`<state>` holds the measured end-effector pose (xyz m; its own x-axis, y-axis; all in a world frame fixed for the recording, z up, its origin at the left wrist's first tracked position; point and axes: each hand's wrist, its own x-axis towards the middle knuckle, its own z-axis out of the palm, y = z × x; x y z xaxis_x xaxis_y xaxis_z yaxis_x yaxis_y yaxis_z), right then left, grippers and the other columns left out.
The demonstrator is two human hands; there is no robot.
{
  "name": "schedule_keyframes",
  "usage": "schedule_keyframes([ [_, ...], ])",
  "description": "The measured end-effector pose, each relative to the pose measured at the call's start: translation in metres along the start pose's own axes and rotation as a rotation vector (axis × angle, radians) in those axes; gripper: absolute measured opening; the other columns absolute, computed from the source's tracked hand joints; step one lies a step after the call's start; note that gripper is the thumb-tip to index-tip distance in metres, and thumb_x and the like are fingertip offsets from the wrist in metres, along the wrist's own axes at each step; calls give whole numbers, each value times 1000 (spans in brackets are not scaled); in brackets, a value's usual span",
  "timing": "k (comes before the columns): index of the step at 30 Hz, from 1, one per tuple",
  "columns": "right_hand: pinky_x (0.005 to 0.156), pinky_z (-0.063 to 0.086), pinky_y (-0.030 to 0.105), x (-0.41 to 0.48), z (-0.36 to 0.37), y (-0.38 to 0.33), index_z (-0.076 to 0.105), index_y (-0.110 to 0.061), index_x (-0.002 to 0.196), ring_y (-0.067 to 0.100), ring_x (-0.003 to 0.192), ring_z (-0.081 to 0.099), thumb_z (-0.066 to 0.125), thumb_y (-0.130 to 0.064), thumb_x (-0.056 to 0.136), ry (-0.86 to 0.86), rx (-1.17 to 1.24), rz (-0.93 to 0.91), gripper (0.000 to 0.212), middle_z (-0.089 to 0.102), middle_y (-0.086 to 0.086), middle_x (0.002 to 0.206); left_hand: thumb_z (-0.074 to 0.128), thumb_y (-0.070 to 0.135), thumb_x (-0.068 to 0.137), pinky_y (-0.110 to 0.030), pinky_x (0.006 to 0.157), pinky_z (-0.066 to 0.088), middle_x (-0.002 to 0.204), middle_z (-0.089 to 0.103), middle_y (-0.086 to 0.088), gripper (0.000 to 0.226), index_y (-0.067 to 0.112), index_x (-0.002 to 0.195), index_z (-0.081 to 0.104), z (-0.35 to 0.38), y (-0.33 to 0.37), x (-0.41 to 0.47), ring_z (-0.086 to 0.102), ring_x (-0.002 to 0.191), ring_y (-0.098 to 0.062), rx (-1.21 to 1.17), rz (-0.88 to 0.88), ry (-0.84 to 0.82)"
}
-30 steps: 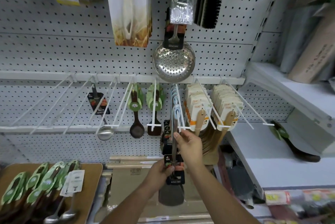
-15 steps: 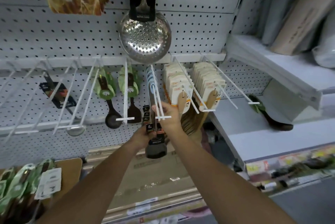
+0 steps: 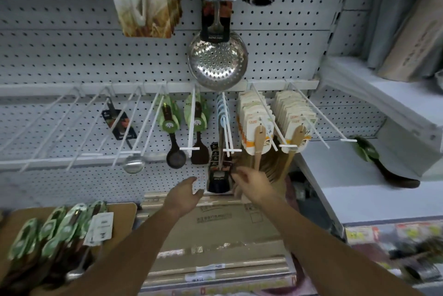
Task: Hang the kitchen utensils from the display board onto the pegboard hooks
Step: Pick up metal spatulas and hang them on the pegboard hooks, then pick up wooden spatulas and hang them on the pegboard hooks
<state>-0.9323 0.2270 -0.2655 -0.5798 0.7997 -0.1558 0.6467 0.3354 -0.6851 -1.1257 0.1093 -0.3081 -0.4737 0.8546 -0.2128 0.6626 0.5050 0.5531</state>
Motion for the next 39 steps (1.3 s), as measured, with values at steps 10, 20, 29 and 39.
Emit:
schedule_keyframes([
  [10,104,44,39,-33,21,-65,45,-18,143,28,128,51,41,-65,95,-246,-651,-598,67,52,6,142,39,74,87,-39,112,35,150,45,-4,82,19,147,36,-85,-65,-150,44,135,-24,402,-144,235],
  [20,116,28,40,-106,108,-182,35,-16,151,27,140,39,44,-61,96,-312,-656,-993,71,40,8,155,23,86,78,-42,106,42,148,46,-8,95,24,150,29,-148,-125,-285,48,131,-27,547,-372,251],
  [29,113,32,41,-164,215,-262,39,-19,147,28,136,44,42,-68,92,-378,-694,-1058,74,47,7,150,20,91,72,-43,100,46,143,51,-9,103,22,148,32,-170,-211,-373,52,127,-29,515,-479,219],
  [39,106,39,42,-212,323,-330,46,-17,138,28,127,50,44,-65,93,-413,-726,-997,66,54,6,140,28,81,84,-42,114,33,155,36,-6,92,20,152,26,-208,-319,-424,36,141,-26,516,-485,183],
])
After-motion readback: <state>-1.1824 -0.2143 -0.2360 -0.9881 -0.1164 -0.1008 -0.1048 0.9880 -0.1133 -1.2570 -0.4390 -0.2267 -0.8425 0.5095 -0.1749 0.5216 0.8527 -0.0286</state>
